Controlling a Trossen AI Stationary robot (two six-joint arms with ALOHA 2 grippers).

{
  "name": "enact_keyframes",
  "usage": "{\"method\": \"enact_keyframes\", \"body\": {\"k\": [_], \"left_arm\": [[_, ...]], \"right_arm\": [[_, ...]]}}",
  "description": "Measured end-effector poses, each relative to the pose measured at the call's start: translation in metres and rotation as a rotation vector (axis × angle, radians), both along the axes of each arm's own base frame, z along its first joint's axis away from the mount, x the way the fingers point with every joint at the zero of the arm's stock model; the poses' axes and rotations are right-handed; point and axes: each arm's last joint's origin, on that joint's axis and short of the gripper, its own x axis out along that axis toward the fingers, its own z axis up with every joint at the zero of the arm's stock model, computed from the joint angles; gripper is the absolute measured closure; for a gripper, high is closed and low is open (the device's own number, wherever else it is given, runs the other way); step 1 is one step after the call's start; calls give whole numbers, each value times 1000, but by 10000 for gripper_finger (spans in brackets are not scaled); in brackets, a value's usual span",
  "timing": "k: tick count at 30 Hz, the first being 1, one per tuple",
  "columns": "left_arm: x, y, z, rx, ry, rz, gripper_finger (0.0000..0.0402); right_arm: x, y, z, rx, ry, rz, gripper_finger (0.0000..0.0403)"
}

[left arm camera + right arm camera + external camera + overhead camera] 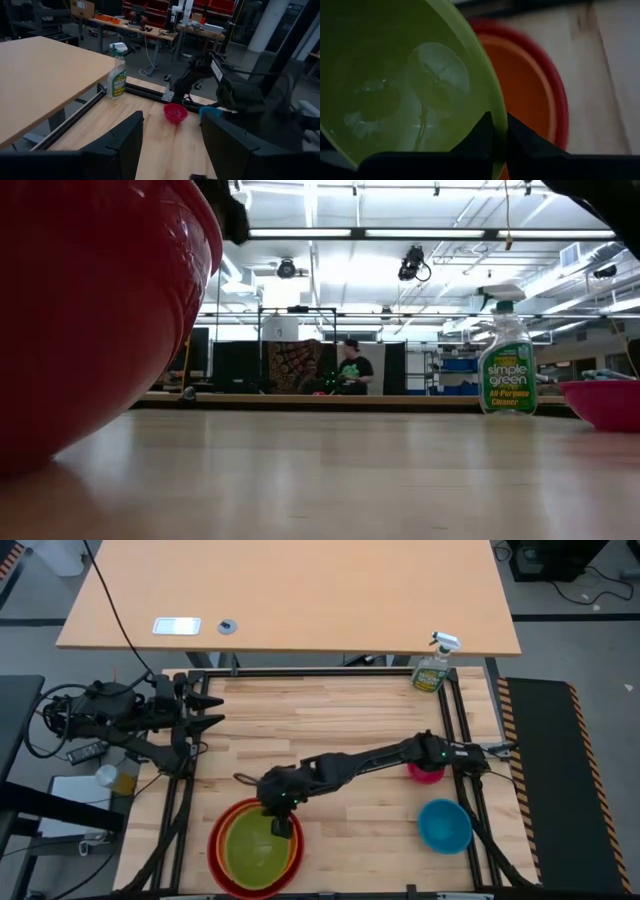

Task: Nest bowls inside each other
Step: Stack the green bowl on the orange bowl

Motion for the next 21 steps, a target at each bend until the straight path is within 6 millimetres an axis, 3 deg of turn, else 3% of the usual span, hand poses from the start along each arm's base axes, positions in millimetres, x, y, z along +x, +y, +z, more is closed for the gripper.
{"method": "enact_keyframes", "body": {"k": [5, 13, 21], "left_arm": [[0, 0, 0, -2, 0, 0, 198], [0, 0, 0, -2, 0, -1, 198], [0, 0, 0, -1, -1, -1, 198]], "right_arm": [[1, -2, -20, -105, 64, 20, 371], [2, -6, -25, -97, 87, 48, 365], [1, -10, -27, -69, 113, 78, 327]]}}
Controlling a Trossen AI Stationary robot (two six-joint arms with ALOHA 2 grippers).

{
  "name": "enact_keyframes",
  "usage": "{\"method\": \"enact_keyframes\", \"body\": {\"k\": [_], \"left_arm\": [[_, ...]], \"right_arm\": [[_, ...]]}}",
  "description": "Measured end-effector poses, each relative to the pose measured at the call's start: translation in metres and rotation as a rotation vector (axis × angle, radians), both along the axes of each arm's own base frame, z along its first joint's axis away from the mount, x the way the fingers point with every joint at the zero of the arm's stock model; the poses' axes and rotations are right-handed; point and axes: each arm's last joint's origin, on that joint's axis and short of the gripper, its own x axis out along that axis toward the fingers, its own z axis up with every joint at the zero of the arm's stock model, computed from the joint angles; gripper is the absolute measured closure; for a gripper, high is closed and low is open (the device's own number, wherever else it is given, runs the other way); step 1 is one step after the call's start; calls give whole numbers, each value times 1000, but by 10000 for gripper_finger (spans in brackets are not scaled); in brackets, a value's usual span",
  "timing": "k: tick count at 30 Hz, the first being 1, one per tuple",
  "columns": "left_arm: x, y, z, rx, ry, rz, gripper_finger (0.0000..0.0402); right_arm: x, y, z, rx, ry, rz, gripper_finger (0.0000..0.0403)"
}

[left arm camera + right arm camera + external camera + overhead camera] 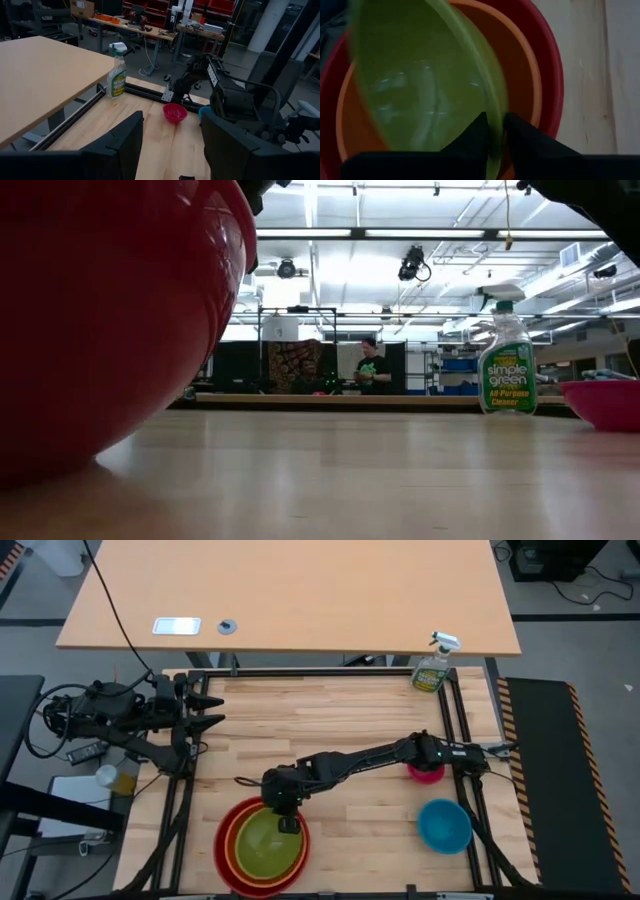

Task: Nest bowls inside each other
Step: Stack the green bowl on the orange bowl

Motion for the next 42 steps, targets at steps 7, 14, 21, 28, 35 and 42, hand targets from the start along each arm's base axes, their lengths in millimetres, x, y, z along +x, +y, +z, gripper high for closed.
{"method": "enact_keyframes", "body": {"k": [7, 14, 21, 28, 35, 42], "left_arm": [[0, 0, 0, 1, 0, 0, 198], [0, 0, 0, 1, 0, 0, 198], [0, 0, 0, 11, 2, -1, 198], [0, 0, 0, 18, 5, -2, 198], [0, 0, 0, 10, 3, -1, 198], [0, 0, 0, 7, 2, -1, 198]], "right_arm": [[1, -12, 5, 62, 20, -6, 272], [-15, -29, 46, 83, 0, -68, 254], [-29, -21, 58, -96, -5, -85, 256], [-19, -3, 37, -159, -65, -38, 256], [-12, -1, 16, -194, -124, -29, 256], [-13, -7, -15, -242, -60, -50, 256]]}}
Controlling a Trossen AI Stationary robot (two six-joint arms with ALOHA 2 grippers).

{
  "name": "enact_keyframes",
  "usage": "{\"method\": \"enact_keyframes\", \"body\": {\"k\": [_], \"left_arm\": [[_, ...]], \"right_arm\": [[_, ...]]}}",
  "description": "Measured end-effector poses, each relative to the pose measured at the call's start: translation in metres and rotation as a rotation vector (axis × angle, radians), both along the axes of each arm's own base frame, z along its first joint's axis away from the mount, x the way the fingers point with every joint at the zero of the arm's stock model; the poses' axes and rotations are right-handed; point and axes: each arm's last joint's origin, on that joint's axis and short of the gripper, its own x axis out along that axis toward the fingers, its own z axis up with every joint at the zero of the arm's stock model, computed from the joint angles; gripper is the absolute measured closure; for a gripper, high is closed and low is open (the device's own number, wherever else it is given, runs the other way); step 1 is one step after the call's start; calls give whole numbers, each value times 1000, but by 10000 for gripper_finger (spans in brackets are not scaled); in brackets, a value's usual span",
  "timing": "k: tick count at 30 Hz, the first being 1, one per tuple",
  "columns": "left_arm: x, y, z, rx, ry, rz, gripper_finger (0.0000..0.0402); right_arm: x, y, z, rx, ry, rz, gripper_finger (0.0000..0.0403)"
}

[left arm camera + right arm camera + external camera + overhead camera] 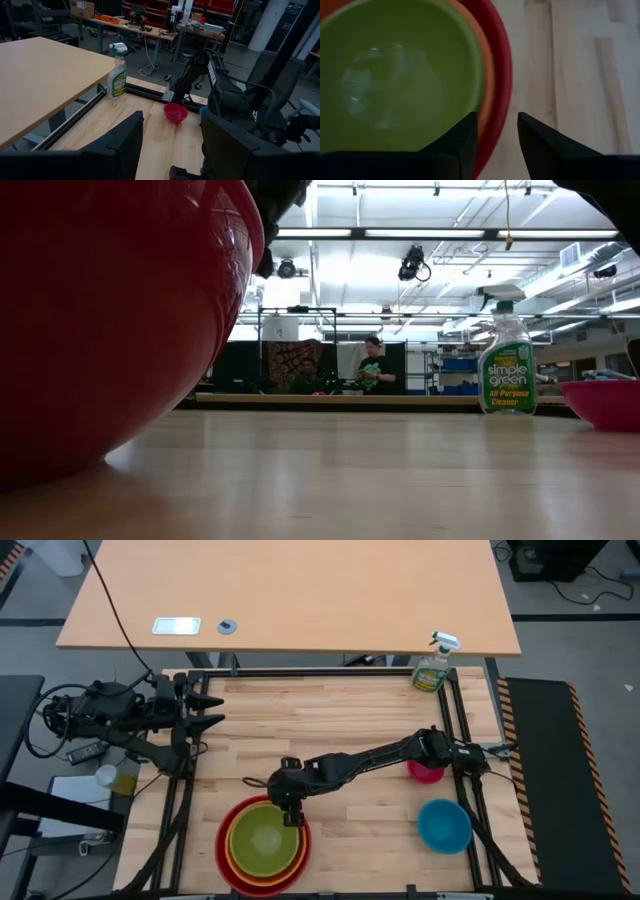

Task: Nest bowls inside each other
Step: Stack the green bowl on the orange bowl, then stack the blue bowl on the green bowl

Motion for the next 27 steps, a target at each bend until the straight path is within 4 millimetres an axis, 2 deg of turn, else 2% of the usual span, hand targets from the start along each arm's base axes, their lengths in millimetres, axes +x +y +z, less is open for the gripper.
{"method": "enact_keyframes", "body": {"k": [3, 7, 10, 17, 22, 27], "left_arm": [[0, 0, 0, 0, 0, 0, 198], [0, 0, 0, 0, 0, 0, 198], [0, 0, 0, 0, 0, 0, 198], [0, 0, 0, 3, 4, 0, 198], [0, 0, -1, 6, 8, 0, 198], [0, 0, -1, 6, 8, 0, 198]], "right_arm": [[-2, -2, 3, 1, 23, -30, 256], [-4, -3, 32, 52, -12, -85, 256], [-17, -5, 51, 40, 53, -94, 256], [-69, 7, 46, -114, 437, -19, 263], [-105, 20, 49, -110, 484, -10, 268], [-159, 20, 43, -35, 541, -78, 269]]}}
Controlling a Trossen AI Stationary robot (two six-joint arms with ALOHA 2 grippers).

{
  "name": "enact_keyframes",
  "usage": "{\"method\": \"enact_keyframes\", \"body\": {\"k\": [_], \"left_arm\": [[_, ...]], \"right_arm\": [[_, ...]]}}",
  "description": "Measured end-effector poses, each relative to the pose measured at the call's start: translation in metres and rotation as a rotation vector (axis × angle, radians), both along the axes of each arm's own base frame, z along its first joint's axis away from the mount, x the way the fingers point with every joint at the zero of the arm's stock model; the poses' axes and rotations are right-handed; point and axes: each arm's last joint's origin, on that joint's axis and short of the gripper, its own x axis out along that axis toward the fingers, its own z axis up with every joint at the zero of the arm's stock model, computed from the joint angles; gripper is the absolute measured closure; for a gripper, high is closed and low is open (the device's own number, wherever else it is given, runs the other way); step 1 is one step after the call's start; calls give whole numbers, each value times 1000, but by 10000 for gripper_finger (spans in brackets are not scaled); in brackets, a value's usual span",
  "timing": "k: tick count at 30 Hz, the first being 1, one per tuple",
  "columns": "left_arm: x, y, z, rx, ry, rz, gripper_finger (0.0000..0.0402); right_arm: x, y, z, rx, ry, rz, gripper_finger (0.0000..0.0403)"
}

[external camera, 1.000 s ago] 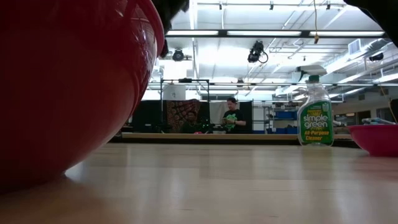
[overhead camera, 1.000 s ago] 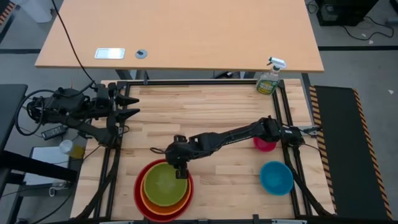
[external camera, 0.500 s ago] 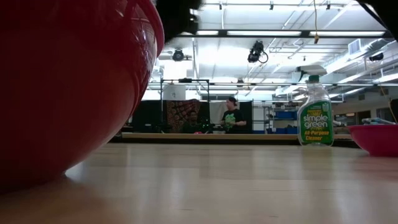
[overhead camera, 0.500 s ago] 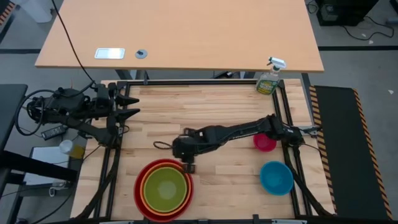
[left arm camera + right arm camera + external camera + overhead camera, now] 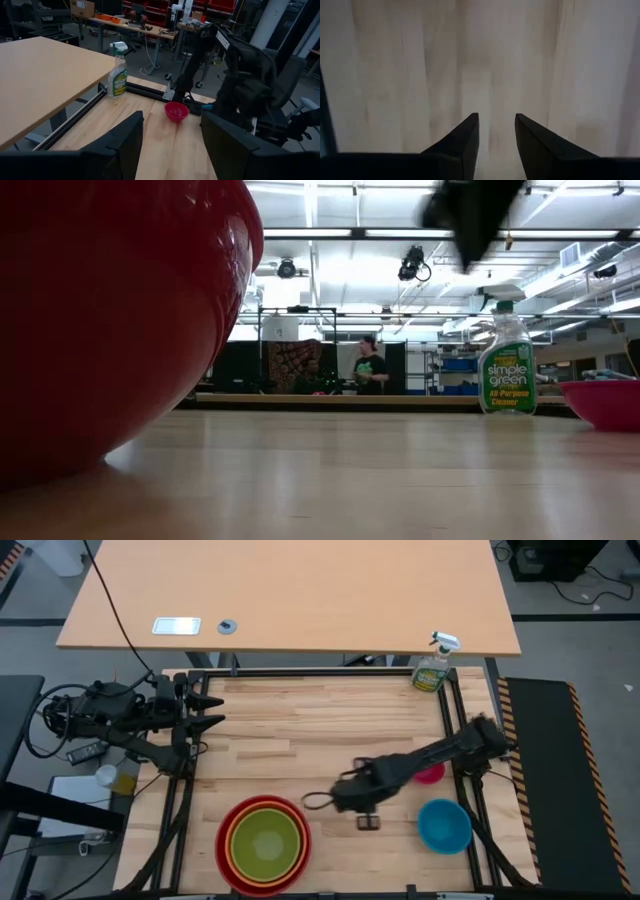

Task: Nest bowls inside each other
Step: Stack the blue bowl on the green bowl

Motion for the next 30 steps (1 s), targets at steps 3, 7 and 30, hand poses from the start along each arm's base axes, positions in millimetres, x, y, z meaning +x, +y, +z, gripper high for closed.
{"method": "enact_keyframes", "body": {"k": [3, 7, 30], "left_arm": [[0, 0, 0, 0, 0, 0, 198], [0, 0, 0, 6, 1, -1, 198], [0, 0, 0, 24, 5, -3, 198]], "right_arm": [[-39, -7, -4, 46, 68, -43, 269], [-86, -19, -8, 112, 132, -63, 268], [-139, -17, -73, 200, 376, 432, 249]]}}
